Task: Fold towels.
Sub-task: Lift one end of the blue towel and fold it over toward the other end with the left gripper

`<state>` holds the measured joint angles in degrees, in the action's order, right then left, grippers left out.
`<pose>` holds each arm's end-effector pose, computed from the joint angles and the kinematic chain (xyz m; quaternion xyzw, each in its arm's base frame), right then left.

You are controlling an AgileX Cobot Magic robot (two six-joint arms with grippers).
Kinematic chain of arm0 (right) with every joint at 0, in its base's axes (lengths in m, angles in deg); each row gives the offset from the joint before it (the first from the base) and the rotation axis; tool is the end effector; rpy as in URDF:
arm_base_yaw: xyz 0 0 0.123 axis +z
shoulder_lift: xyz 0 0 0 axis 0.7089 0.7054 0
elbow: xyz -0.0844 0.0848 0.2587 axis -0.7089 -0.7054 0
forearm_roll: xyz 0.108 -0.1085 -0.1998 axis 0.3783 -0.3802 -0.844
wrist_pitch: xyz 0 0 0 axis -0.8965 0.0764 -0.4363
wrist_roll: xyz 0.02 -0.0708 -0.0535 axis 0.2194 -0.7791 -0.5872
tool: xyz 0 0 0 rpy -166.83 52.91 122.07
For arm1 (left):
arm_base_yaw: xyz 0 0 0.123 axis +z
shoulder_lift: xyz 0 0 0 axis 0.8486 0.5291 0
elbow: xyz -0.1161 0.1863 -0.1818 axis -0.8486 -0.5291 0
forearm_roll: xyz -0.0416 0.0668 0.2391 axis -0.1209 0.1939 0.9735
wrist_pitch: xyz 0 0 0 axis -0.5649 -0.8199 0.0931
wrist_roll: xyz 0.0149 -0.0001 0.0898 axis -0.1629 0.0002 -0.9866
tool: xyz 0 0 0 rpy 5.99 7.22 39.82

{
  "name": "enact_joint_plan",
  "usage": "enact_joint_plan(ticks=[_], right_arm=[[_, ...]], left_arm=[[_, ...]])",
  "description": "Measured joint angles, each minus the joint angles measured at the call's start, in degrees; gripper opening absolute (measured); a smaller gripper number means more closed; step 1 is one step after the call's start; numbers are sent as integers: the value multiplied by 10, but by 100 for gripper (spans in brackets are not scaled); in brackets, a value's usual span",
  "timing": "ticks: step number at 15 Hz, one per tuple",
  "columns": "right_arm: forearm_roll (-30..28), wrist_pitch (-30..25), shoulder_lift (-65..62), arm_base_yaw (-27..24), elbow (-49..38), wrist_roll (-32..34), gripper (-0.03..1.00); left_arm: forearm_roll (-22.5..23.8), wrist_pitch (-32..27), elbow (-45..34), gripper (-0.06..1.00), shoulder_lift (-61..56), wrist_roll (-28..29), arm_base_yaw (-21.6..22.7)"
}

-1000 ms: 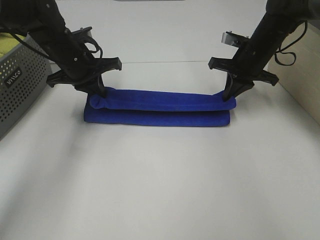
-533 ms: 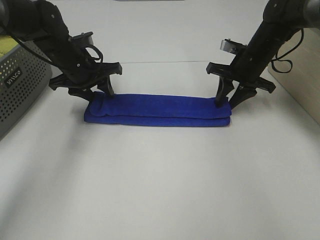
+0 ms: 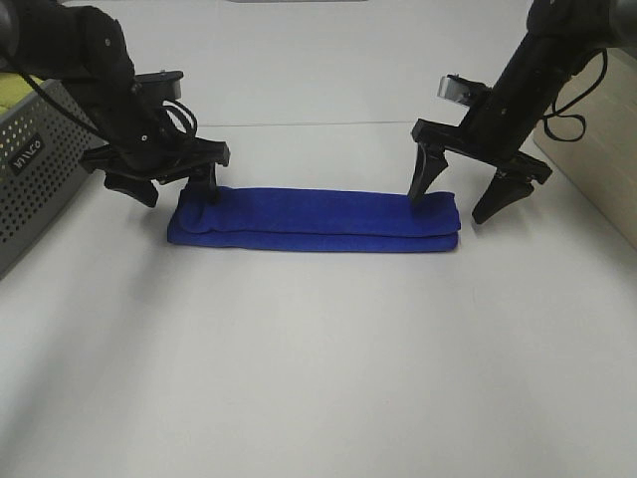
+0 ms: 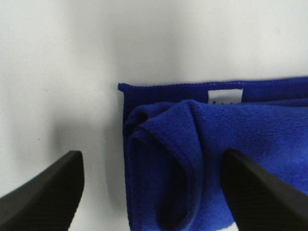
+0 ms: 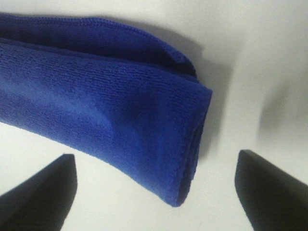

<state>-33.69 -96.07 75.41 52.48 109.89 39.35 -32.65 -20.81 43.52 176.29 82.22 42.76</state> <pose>0.4537 0.0884 0.1400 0.0189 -0.9860 -0.1655 0.0078 0.4485 -0.1318 0.1289 0.0163 0.9833 -0.0910 0.1565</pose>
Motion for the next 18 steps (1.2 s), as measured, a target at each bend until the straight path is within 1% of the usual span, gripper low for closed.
enact_joint_plan(ticks=[1,4,6,7,8,10,11,12,14,15,16,17,18], right_arm=[[-2,0,-1,0,0,0,84],[-3,0,-1,0,0,0,84],[-9,0,-1,0,0,-1,84],[-13,1,-1,0,0,-1,84],[-13,1,-1,0,0,-1,84],[-13,3,-1,0,0,-1,84],[-13,3,-1,0,0,-1,84],[-13,3,-1,0,0,-1,84],[-13,3,-1,0,0,-1,84],[-13,3,-1,0,0,-1,84],[-13,3,-1,0,0,-1,84],[-13,3,-1,0,0,-1,84],[-13,3,-1,0,0,-1,84]], left_arm=[[-2,3,0,74,5,0,0],[-37,13,0,74,30,2,0],[-48,20,0,74,37,2,0],[-51,24,0,69,38,2,0],[-56,26,0,58,38,2,0],[-57,26,0,22,38,2,0],[-56,26,0,9,38,2,0],[-52,26,0,6,38,2,0],[-8,7,0,6,27,2,0],[26,-16,5,6,17,2,0],[69,-58,24,6,-3,2,0],[86,-88,42,6,-19,2,0],[91,-112,67,6,-30,2,0]])
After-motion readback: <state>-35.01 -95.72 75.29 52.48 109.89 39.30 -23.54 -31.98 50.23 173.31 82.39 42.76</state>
